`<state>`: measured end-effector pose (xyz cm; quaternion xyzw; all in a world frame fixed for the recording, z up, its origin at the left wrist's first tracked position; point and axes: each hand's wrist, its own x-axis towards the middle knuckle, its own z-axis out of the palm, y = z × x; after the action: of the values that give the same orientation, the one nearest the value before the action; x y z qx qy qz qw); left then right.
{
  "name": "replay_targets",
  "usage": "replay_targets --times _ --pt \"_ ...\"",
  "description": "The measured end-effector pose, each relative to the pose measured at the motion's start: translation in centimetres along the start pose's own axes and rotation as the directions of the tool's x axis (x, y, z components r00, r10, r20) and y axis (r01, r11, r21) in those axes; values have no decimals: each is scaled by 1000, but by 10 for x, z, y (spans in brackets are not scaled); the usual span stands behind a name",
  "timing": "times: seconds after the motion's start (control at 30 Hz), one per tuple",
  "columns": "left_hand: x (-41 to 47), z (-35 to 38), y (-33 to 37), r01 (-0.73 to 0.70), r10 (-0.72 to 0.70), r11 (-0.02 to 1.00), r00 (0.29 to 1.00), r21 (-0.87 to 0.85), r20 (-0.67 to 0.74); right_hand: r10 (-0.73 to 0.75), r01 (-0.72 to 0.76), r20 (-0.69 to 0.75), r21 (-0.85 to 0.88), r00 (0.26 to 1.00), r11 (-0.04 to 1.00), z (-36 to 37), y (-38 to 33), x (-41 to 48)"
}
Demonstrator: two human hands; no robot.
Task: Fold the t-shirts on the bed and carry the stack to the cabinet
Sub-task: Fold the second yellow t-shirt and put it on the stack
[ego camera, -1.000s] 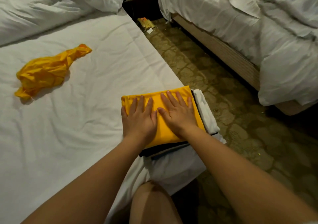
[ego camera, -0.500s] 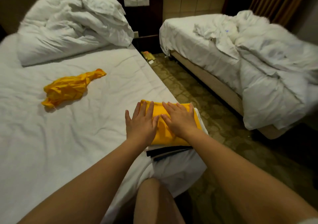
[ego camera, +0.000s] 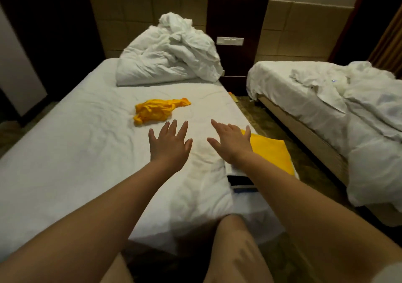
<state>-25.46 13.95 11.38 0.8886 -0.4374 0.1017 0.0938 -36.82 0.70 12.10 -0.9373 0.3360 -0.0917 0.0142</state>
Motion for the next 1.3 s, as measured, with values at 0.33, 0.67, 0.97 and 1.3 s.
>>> replay_targets --times 0.33,0.67,0.97,1.3 --pt "25 27 -94 181 -187 981 980 74 76 -135 132 48 61 990 989 46 -63 74" --pt "141 108 -162 258 -271 963 930 82 248 -128 115 227 70 965 991 130 -82 224" --pt "278 174 -232 349 -350 934 865 69 361 -136 129 332 43 933 991 190 -106 384" --pt "372 240 -285 378 -352 926 838 23 418 -202 193 289 60 936 979 261 -160 504"
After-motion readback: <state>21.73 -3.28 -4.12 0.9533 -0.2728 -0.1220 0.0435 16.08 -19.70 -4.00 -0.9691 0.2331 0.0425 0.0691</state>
